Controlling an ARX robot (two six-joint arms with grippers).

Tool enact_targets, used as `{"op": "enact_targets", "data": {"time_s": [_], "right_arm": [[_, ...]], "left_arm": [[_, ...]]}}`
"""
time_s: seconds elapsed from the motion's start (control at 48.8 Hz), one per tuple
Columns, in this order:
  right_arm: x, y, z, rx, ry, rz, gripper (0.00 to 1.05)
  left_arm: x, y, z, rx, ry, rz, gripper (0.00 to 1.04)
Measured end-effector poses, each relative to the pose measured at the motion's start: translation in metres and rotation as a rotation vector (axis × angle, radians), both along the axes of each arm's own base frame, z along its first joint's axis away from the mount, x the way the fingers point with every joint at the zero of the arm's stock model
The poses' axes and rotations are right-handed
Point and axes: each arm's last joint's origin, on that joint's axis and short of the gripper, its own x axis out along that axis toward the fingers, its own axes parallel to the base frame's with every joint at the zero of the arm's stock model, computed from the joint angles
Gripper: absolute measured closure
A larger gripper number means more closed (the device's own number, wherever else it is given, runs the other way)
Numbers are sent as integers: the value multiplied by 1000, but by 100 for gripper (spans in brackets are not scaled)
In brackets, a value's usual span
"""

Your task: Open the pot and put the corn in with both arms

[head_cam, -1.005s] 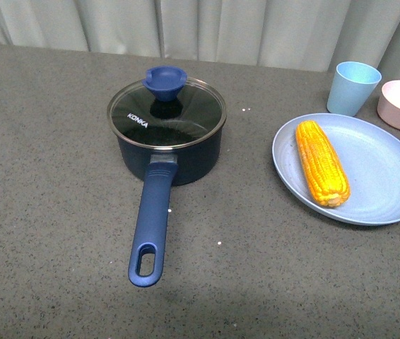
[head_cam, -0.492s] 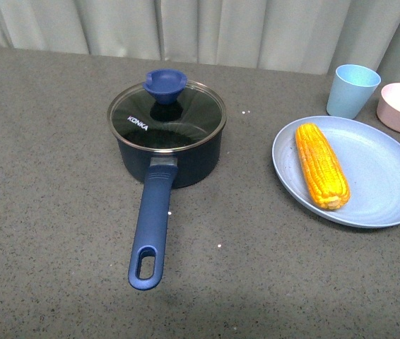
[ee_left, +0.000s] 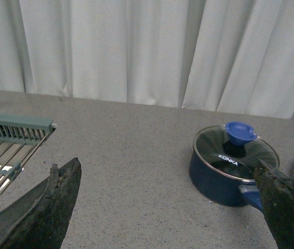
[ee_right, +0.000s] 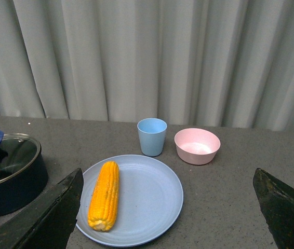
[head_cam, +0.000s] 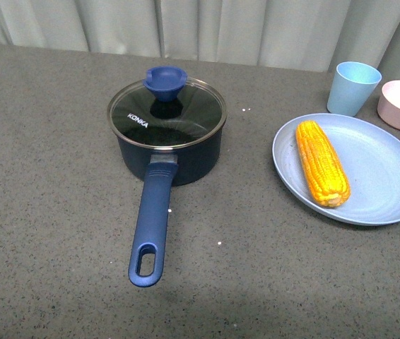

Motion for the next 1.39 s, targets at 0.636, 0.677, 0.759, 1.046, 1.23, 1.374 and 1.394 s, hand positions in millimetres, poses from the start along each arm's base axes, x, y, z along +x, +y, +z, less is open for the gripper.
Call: {"op": "enact_targets", "data": {"time_s": [0.636, 0.677, 0.759, 1.046, 1.23, 1.374, 1.394], "right_arm": [[0, 0, 0, 0, 0, 0, 9], [0, 0, 0, 0, 0, 0, 9], [0, 0, 0, 0, 0, 0, 9], [0, 0, 0, 0, 0, 0, 9], [0, 0, 0, 0, 0, 0, 9], [0, 0, 0, 0, 0, 0, 9], [0, 0, 0, 0, 0, 0, 9]], "left_arm": [[87, -46, -2, -46, 87, -98, 6], [98, -52, -6, -46, 97, -107, 6], [119, -65, -15, -40, 136, -131, 6], [176, -103, -46, 7, 227, -200, 6], [203, -123, -50, 22, 228, -235, 6], [225, -138, -53, 44, 219, -251, 6], [226, -139, -53, 45, 219, -253, 6]]}}
